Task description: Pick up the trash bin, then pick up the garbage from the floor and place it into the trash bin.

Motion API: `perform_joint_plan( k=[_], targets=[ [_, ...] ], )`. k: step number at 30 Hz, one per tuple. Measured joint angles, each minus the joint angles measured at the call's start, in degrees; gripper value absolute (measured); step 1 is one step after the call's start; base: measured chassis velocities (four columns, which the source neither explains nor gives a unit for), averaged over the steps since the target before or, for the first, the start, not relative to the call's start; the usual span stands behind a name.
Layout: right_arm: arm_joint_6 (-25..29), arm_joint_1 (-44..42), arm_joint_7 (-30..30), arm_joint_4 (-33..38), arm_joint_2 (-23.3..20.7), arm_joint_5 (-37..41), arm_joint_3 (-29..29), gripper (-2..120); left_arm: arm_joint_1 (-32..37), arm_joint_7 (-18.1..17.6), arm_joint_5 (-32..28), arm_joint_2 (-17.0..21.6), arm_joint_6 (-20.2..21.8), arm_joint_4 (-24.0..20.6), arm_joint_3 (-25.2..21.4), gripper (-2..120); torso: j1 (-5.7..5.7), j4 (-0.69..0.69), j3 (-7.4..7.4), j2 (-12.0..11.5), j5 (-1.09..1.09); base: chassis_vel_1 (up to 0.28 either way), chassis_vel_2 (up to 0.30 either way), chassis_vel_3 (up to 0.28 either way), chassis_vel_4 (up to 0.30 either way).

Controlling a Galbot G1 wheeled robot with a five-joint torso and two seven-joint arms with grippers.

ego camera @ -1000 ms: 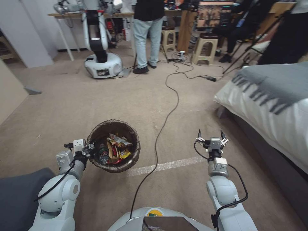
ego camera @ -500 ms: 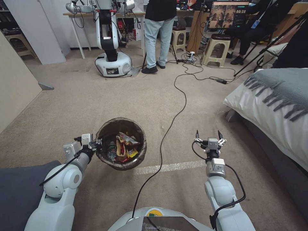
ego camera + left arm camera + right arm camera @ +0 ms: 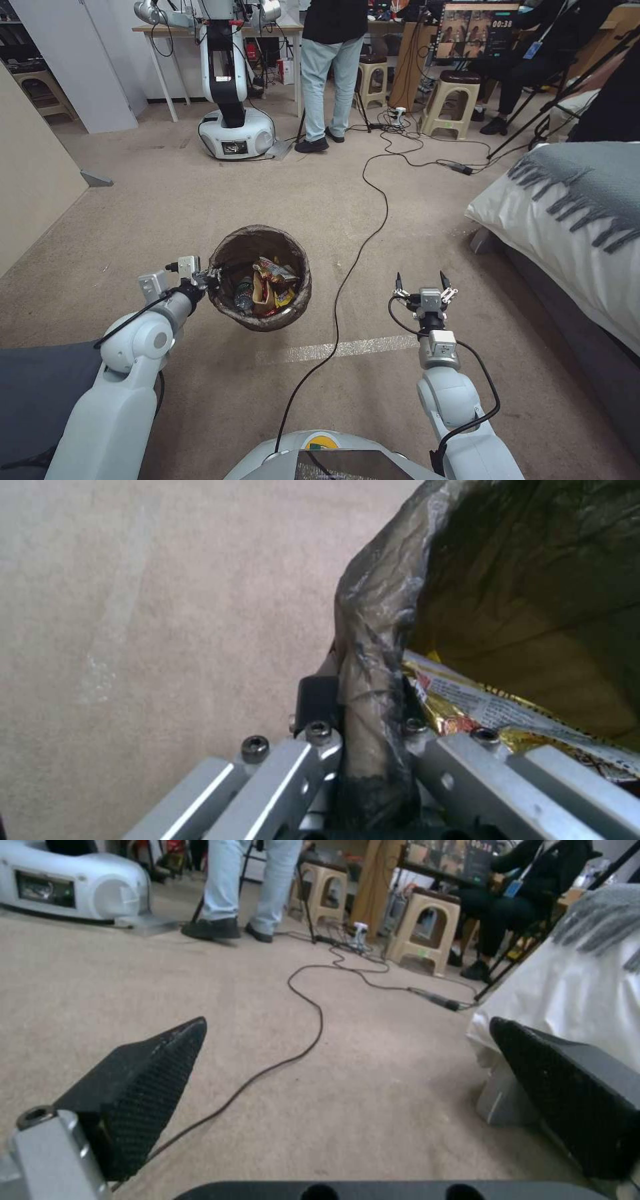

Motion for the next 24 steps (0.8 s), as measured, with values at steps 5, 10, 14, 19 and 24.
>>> perform_joint_plan(
  k=[5, 10, 14, 19, 24],
  targets=[
    [0.1, -0.2, 0.0, 0.0, 0.1, -0.3, -0.1, 100, -1.2, -0.8, -1.0, 0.6, 0.0, 1.4, 0.8, 0, 0.00, 0.01, 0.00, 0.0, 0.00, 0.000, 0.000, 0.000, 0.000],
    [0.2, -0.4, 0.0, 0.0, 0.2, -0.5, -0.1, 100, -2.5, -2.1, -2.3, 1.1, 0.1, 3.0, 1.7, 0, 0.00, 0.00, 0.00, 0.0, -0.01, 0.000, 0.000, 0.000, 0.000],
    [0.6, -1.1, 0.0, 0.1, 0.7, -1.3, -0.2, 100, -5.9, -4.3, -4.0, 1.9, 0.1, 7.5, 3.7, 0, 0.00, -0.01, 0.00, 0.0, 0.00, 0.000, 0.000, 0.000, 0.000],
    [1.5, -2.5, 0.0, 0.3, 1.3, -2.1, 1.0, 100, -11.2, -8.9, -7.9, 2.4, 0.1, 14.9, 8.2, 0, 0.00, 0.00, 0.00, 0.0, 0.00, 0.000, 0.000, 0.000, 0.000],
    [2.1, -2.8, 0.1, -0.2, 2.0, -2.1, 1.5, 100, -13.8, -12.5, -10.2, 2.8, 0.1, 20.1, 11.5, 0, 0.00, 0.00, 0.00, 0.0, 0.00, 0.000, 0.000, 0.000, 0.000]
  ],
)
